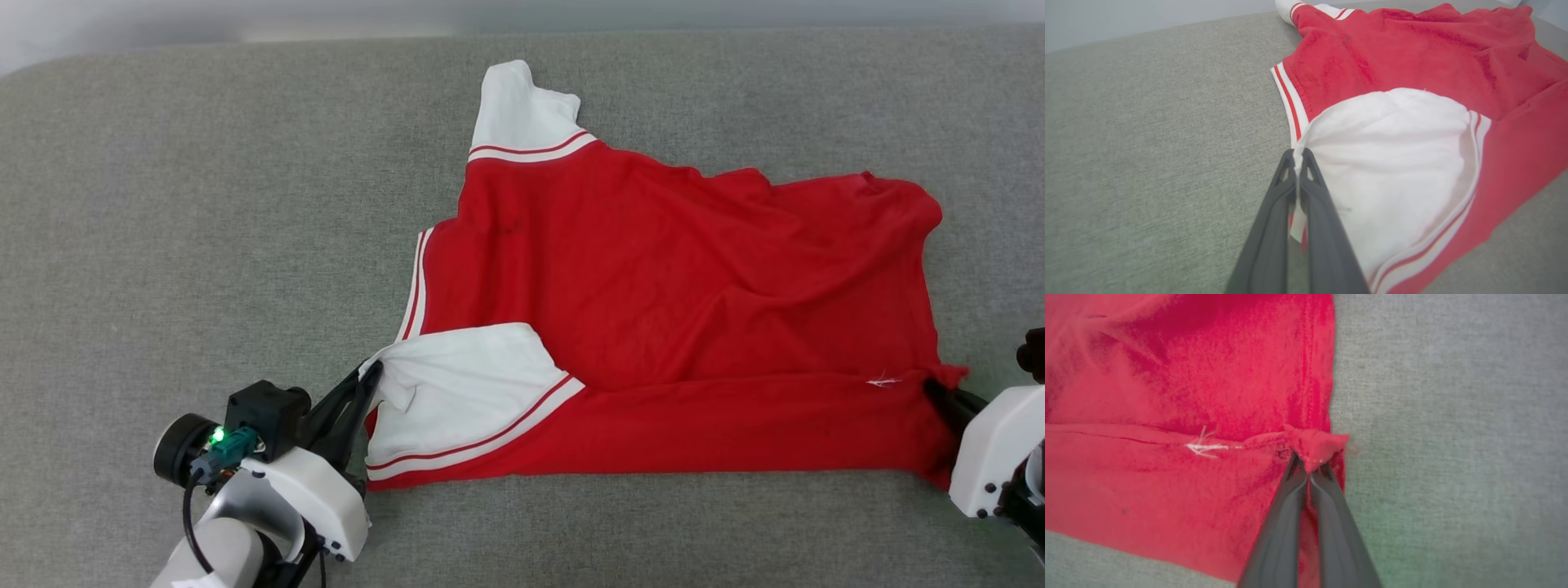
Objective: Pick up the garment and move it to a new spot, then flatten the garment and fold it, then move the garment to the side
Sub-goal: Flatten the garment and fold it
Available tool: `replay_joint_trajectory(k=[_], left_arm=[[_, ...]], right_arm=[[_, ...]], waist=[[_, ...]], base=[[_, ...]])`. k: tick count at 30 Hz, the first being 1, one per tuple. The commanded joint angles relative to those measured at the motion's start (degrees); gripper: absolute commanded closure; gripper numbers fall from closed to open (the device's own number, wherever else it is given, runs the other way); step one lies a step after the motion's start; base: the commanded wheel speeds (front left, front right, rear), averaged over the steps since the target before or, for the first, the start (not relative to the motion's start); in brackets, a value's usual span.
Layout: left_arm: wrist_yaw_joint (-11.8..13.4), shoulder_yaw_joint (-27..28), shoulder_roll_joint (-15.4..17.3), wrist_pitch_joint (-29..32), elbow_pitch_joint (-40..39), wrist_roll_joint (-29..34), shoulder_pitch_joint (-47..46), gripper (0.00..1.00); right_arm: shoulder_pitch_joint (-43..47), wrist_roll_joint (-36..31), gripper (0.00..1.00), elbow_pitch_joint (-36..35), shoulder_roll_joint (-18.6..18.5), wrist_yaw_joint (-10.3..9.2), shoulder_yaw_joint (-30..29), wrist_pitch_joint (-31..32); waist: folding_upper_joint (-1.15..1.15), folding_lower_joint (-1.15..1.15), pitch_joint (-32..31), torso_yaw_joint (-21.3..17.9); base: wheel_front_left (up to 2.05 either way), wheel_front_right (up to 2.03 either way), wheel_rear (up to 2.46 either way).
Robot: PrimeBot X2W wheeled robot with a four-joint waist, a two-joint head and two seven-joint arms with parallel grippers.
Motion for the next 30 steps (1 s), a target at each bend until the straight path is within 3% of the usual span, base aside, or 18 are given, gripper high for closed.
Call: replay_joint_trajectory(k=[1,2,9,15,21,30], left_arm=[[0.62,-0.18,-0.97,-0.83,1.99,0.40,-1.17,0.00],[0.93,-0.17,-1.33,-1.26,3.22,0.46,-1.52,0.00],[2.19,1.08,-2.71,-4.37,7.45,-0.74,-0.77,0.00],[4.69,3.33,-3.21,-5.14,6.53,-3.29,3.21,0.00],[7.07,3.56,-3.59,-0.75,2.12,-5.98,8.77,0.00],[9.36,3.02,-2.54,7.64,-4.76,-9.84,15.24,0.00]], right_arm=[[-1.10,0.22,0.64,0.83,0.37,-0.04,0.63,-0.88],[-1.39,0.61,0.00,1.25,0.78,-0.04,0.81,-1.20],[-1.71,0.16,0.00,1.61,-0.13,-0.04,2.53,-3.42],[0.83,-0.25,0.00,0.04,0.58,-0.04,1.56,-3.95],[5.43,-3.84,0.00,-1.36,2.61,-0.04,-2.44,-0.77],[10.29,-6.50,0.00,-6.68,9.03,-0.04,-8.14,3.98]], waist=[[0.00,-0.01,-0.24,0.04],[0.00,-0.01,-0.47,0.00],[0.00,-0.01,-3.55,-0.33],[0.00,-0.01,-7.29,-0.37],[0.00,-0.01,-9.55,-0.14],[0.00,-0.01,-9.40,-0.79]], base=[[0.00,0.00,0.00],[0.00,0.00,0.00],[0.00,0.00,0.00],[0.00,0.00,0.00],[0.00,0.00,0.00],[0.00,0.00,0.00]])
